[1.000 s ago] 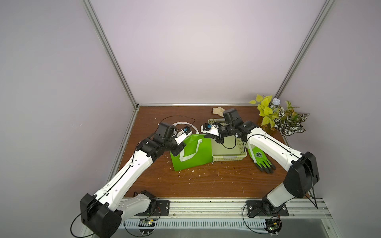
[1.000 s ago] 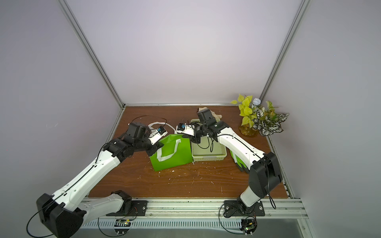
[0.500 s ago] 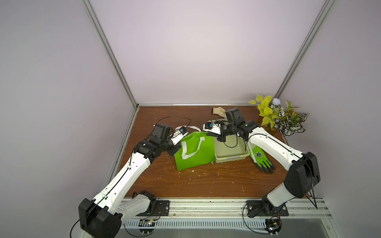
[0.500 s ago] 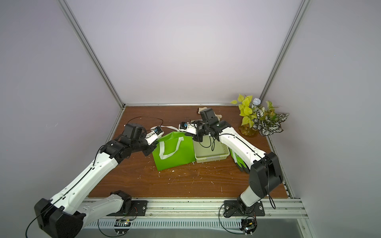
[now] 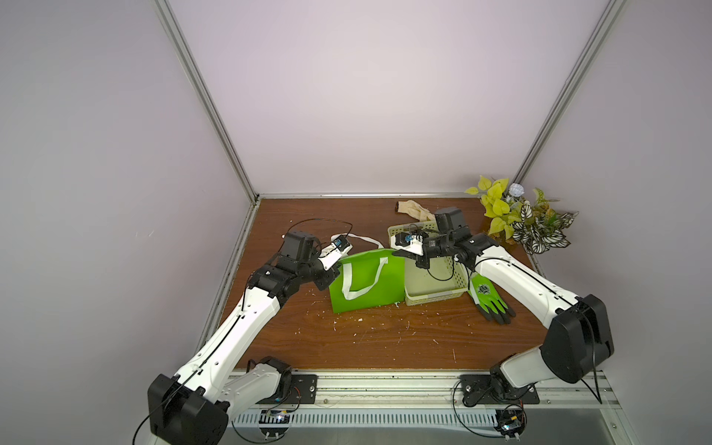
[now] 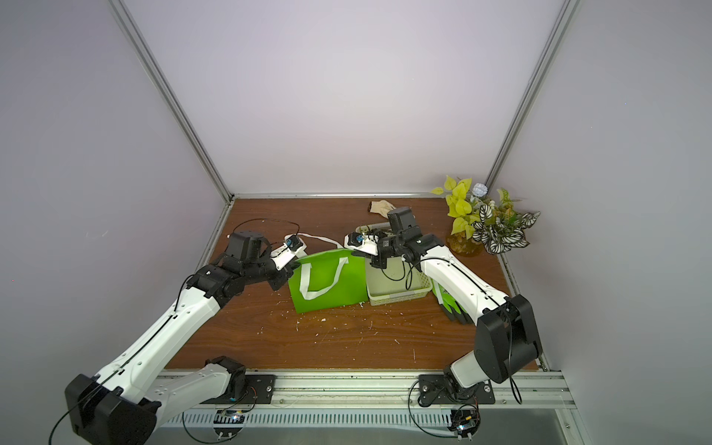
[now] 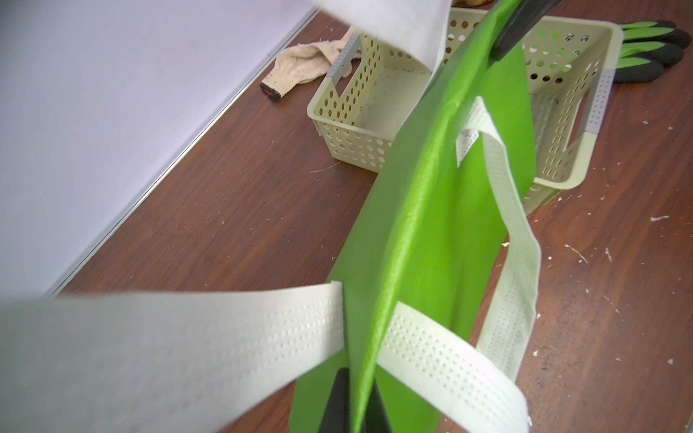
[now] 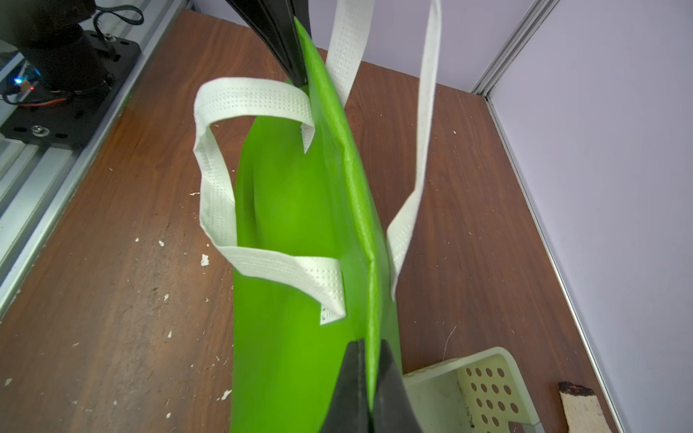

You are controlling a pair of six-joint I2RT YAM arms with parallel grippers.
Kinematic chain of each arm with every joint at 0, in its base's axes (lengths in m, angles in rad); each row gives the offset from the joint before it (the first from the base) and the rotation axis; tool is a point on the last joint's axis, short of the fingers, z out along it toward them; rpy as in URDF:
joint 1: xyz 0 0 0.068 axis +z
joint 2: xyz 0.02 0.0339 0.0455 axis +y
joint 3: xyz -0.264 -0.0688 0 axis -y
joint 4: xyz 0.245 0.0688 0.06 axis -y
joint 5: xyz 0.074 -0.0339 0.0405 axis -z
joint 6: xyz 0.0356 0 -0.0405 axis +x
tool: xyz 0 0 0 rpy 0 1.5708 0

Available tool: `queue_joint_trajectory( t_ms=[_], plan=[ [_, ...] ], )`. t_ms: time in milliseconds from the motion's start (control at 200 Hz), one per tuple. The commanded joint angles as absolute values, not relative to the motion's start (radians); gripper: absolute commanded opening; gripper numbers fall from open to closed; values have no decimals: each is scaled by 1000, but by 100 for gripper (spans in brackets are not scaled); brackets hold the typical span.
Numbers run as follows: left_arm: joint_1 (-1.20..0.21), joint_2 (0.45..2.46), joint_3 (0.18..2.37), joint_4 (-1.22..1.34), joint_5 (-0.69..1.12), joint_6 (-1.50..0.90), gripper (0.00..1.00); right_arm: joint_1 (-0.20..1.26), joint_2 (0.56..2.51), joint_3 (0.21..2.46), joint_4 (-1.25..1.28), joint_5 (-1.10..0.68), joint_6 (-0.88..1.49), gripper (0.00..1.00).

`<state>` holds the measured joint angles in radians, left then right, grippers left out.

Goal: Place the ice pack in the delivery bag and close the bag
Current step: Seal the delivery bag at the center of the board.

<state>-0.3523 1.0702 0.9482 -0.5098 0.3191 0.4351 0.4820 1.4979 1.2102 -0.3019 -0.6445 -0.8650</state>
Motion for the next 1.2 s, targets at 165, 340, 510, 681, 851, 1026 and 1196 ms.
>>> queue_joint_trajectory(
  t_ms=[165,340,510,681,851,1026,1196],
  plan=[
    [-304,1052,958,-509,352,428,0,514,1451,1250,-338,-583,-904,36],
    [-304,1052,958,-509,370,449,0,554,1441,1290,-341,-551,-899,62],
    [-304,1042,952,-506,405,461,0,587,1448,1362,-348,-564,-888,70],
    [-304,1035,952,-495,417,460,0,659,1500,1395,-375,-538,-899,55],
    [-304,1035,949,-490,428,463,0,691,1547,1412,-387,-524,-908,49],
    [-304,1021,933,-473,430,470,0,692,1599,1449,-400,-520,-911,52],
    [-304,1014,925,-465,434,475,0,692,1615,1473,-411,-521,-919,54]
  ],
)
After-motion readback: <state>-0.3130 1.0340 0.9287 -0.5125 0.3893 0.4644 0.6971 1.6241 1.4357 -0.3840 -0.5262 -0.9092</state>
